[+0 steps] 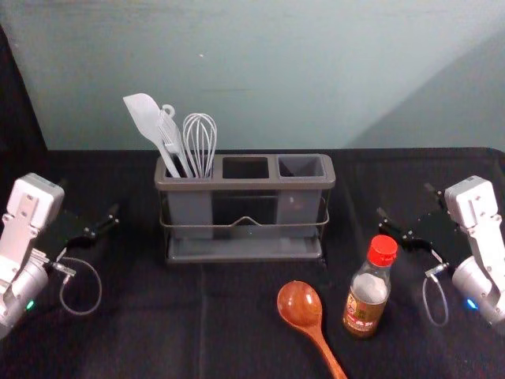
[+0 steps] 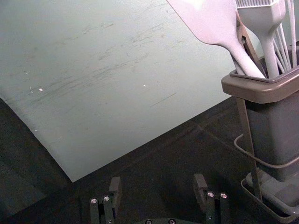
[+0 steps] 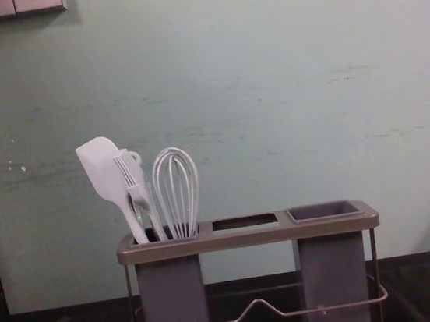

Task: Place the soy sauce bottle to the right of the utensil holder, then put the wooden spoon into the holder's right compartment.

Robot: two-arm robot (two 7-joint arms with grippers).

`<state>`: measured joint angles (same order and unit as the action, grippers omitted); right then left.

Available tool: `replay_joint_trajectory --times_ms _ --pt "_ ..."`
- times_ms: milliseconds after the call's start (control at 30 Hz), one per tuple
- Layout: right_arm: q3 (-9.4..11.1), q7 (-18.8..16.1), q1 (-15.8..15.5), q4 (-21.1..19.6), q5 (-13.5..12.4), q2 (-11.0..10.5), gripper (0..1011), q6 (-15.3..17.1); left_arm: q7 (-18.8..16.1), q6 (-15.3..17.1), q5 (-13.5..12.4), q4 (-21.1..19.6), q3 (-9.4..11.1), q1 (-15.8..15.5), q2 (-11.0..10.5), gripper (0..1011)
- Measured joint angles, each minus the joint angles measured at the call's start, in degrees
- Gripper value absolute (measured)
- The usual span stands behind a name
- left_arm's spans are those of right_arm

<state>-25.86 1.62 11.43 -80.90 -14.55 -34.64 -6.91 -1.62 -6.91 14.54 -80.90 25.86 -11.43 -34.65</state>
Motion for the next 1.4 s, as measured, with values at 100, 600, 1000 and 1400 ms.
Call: replay_joint_trajectory --times_ms 100,600,1000,1400 --pt "0.0 0.0 0.0 0.0 0.0 0.0 1002 0.0 0.0 0.0 0.0 0.0 0.0 0.0 0.0 1012" --pt "0.0 0.0 0.0 0.0 0.0 0.0 1002 0.0 0.0 0.0 0.0 0.0 0.0 0.0 0.0 1011" --pt "0.0 0.0 0.0 0.0 0.0 0.0 1002 0.0 0.0 0.0 0.0 0.0 0.0 0.0 0.0 1011" --pt "0.0 0.0 0.0 0.0 0.0 0.0 1002 0.0 0.0 0.0 0.0 0.0 0.0 0.0 0.0 1011"
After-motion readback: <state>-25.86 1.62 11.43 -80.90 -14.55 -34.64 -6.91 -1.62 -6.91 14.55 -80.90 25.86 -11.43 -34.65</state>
